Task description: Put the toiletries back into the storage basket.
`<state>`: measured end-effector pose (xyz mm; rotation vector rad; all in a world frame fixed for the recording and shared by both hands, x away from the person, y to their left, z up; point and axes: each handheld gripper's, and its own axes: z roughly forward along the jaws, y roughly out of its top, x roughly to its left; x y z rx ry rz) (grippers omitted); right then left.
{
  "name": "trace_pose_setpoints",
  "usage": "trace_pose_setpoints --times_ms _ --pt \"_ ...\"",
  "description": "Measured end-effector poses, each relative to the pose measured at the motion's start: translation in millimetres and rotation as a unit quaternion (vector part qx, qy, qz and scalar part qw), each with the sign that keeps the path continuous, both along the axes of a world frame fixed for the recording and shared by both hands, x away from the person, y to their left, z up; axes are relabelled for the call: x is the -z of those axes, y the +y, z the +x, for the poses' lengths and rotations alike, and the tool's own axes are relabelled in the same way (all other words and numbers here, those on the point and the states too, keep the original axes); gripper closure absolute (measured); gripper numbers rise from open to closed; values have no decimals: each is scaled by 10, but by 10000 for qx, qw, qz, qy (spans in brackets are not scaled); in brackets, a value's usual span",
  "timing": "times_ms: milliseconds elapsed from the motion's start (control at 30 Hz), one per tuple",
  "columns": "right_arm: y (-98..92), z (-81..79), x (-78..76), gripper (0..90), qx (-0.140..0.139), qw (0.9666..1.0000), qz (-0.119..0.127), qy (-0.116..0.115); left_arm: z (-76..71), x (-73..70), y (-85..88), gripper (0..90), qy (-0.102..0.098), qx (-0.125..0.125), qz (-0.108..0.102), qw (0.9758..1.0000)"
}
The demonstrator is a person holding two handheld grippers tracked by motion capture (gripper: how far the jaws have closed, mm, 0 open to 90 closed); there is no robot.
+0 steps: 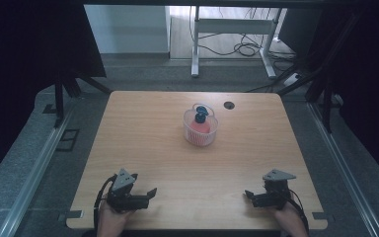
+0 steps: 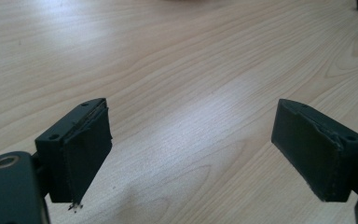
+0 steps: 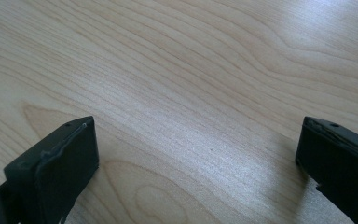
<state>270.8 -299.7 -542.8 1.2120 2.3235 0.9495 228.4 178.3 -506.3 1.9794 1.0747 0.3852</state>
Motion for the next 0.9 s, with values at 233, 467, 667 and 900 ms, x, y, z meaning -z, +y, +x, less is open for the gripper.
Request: trace_pose_setpoints --times_ms 233,467,667,900 --pt "0 0 0 0 -1 10000 1 1 1 138 -41 118 158 -36 186 9997" --pt "0 0 -1 0 -1 10000 0 3 25 242 -122 115 332 25 556 9979" --pt "1 1 -1 0 1 10000 2 1 48 331 -222 113 531 88 927 9942" --pt "1 1 0 0 1 10000 2 1 42 354 -228 111 483 114 844 9952"
